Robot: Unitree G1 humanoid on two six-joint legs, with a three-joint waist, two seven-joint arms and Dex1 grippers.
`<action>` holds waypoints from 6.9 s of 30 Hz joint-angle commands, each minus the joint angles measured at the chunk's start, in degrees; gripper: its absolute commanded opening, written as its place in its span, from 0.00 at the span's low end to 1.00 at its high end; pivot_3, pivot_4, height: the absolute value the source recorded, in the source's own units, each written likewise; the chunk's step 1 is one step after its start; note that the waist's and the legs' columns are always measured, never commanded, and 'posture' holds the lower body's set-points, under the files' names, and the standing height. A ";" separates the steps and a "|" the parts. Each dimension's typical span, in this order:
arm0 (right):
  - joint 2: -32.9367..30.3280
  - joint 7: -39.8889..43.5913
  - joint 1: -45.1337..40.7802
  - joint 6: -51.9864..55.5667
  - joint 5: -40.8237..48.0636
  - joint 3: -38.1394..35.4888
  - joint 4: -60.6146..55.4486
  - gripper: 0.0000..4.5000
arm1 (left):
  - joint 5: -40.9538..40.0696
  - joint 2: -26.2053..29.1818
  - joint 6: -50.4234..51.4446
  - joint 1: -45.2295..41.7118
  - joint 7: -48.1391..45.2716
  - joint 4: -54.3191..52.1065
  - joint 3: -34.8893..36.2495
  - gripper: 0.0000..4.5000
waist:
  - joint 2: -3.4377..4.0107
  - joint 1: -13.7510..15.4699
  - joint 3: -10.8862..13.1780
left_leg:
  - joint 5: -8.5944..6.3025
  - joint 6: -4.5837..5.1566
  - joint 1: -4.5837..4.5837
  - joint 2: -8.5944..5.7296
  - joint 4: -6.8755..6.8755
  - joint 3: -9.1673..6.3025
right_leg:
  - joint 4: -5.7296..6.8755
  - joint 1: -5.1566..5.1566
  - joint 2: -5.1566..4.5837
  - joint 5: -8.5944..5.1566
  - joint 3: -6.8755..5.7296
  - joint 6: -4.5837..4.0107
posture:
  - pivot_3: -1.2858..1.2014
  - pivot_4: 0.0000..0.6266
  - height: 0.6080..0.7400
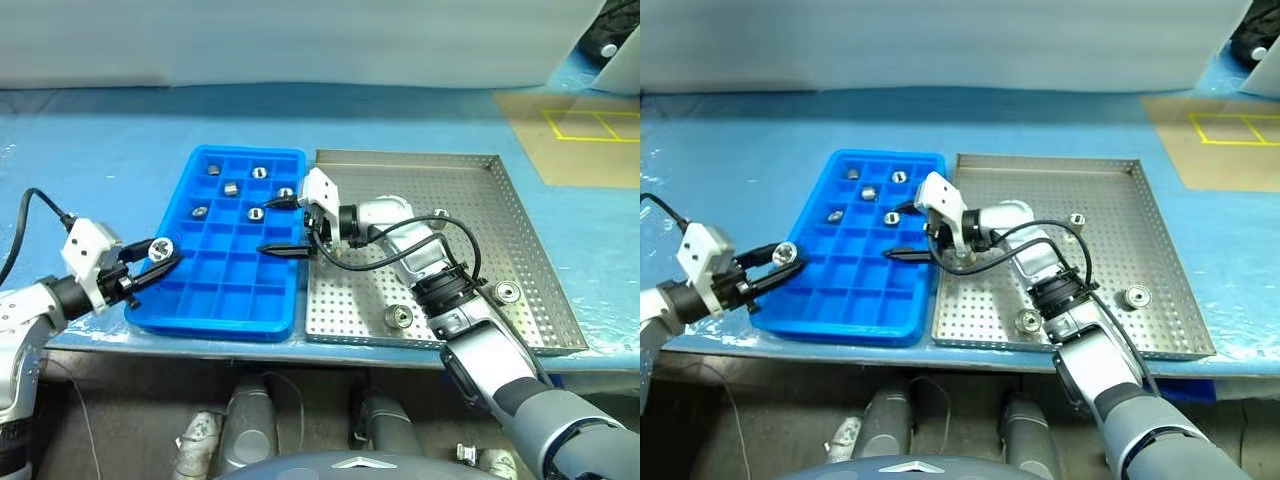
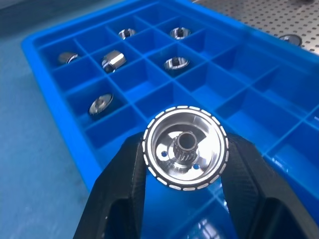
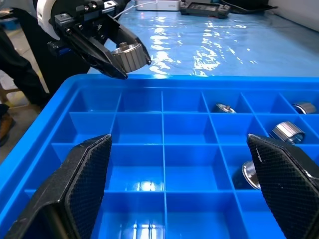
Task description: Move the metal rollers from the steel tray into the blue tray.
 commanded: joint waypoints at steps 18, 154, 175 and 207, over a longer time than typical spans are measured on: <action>-3.39 -2.26 2.76 0.76 -1.07 -2.09 -5.08 1.00 | -0.42 1.90 -6.13 -0.28 0.40 7.57 -2.32 0.42 | -0.09 -0.98 -0.05 | 0.08 -0.13 0.01 0.04 -0.01 -0.04 | 0.06 -0.06 0.10 0.00 0.04 0.00 | 0.59 0.24 1.00; -15.09 -15.46 7.92 12.43 3.18 -7.96 -20.57 1.00 | 15.96 -16.03 -33.19 -46.84 -16.18 41.36 -25.61 0.42 | -0.05 -9.16 -0.07 | -0.63 1.09 0.07 -0.84 0.95 0.26 | -0.09 0.45 -0.84 0.04 0.31 0.41 | 0.48 0.24 1.00; -0.75 -3.24 -2.68 -1.19 -0.76 -3.17 0.31 1.00 | 9.39 -7.36 -18.11 -23.05 5.35 22.76 -13.69 0.42 | 0.00 -1.03 -0.03 | -0.35 0.58 -0.30 -0.53 0.92 0.11 | 0.54 0.01 -0.86 -0.01 -0.06 0.42 | 0.59 0.24 1.00; -5.85 -8.75 3.86 3.60 -0.81 -5.58 -8.94 1.00 | 5.93 -9.29 -17.95 -33.95 -1.14 26.78 -19.81 0.78 | -0.03 -1.53 -0.05 | -0.19 0.32 -0.30 -0.45 0.91 0.07 | 0.68 -0.07 -0.74 -0.11 -0.05 0.42 | 0.52 0.24 1.00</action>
